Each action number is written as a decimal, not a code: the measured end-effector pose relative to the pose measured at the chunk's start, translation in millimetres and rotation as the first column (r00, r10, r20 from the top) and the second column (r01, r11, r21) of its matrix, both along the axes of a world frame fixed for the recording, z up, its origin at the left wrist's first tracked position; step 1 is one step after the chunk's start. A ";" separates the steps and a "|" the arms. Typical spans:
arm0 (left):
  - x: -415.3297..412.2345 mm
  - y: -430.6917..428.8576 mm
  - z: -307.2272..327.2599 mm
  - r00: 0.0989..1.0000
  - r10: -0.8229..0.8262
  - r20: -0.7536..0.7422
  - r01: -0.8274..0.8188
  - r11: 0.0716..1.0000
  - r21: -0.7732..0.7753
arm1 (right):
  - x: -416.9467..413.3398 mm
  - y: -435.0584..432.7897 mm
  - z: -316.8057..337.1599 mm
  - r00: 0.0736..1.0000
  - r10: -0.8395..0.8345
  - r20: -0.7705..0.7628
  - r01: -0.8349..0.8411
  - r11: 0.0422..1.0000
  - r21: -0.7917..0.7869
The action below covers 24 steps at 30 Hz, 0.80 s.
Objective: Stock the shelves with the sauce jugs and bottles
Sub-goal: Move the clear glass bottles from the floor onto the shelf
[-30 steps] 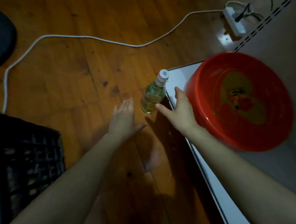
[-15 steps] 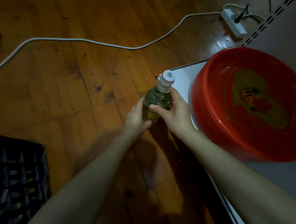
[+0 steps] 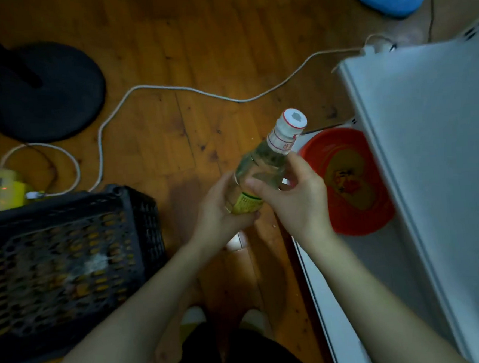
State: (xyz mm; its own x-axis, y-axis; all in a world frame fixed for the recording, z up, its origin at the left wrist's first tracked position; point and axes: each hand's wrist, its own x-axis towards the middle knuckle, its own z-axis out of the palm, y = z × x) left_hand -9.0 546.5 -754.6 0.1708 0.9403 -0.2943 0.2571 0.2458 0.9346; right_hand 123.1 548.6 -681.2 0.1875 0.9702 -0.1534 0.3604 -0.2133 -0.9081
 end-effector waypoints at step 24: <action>-14.6 1.9 546.5 0.717 -0.514 0.470 0.525 0.842 0.121 | 14.5 -33.1 525.8 0.952 0.117 -0.282 -0.056 0.975 0.215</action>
State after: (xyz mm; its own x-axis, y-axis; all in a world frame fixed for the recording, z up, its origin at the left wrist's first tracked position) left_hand -23.7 548.5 -208.1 0.7512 0.6570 -0.0636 -0.1146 0.2247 0.9677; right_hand 137.6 515.5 -155.4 0.0782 0.9969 0.0123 0.0827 0.0058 -0.9966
